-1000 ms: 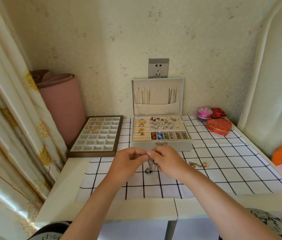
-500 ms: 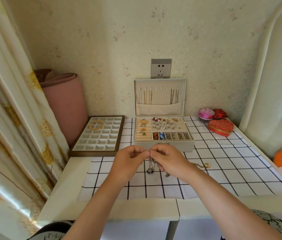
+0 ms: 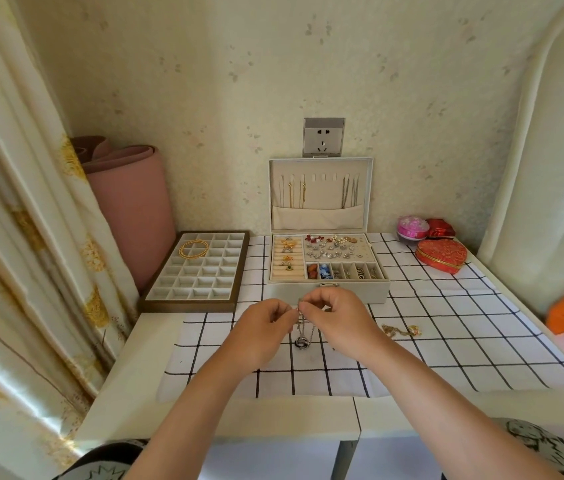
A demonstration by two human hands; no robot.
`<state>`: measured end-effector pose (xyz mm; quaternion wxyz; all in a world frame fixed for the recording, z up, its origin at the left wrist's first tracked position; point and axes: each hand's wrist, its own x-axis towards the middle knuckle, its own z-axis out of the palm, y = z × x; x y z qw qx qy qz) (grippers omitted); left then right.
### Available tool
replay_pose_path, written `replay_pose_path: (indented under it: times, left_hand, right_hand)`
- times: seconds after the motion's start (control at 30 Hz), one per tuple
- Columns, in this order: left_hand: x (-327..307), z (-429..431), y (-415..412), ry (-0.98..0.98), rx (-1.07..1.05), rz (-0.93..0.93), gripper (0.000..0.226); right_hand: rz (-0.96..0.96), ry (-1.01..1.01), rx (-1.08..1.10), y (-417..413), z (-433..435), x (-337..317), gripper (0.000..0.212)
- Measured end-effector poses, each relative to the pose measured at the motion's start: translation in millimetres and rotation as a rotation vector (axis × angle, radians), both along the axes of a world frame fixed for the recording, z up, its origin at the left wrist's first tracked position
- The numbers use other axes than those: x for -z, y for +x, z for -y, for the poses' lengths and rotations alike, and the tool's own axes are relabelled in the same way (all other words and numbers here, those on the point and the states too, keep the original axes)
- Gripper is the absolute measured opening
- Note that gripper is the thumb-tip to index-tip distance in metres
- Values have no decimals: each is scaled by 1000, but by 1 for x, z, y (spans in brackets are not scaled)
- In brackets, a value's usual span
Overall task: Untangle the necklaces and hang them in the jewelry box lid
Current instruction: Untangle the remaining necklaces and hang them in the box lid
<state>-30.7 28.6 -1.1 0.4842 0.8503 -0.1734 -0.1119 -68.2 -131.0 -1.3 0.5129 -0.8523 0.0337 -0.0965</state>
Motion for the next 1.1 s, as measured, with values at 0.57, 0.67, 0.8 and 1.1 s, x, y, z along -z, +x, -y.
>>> replay_pose_path:
  times: [0.57,0.67,0.8,1.1]
  left_hand:
    - [-20,-20,9,-426,31,-463,25]
    - [-22,-24,11,-674,-10,-551,32]
    - [-23,-29,15,-813,-64,-591,43]
    - [-32,-37,13,-1031,21,-660,36]
  right_hand:
    - [-149,27,49,2,11,0,17]
    - [-161,-11,63,3,12,2,19]
    - [-184,-19,69,3,16,0,22]
    - [-186,-8,-24,2,16,-8,30]
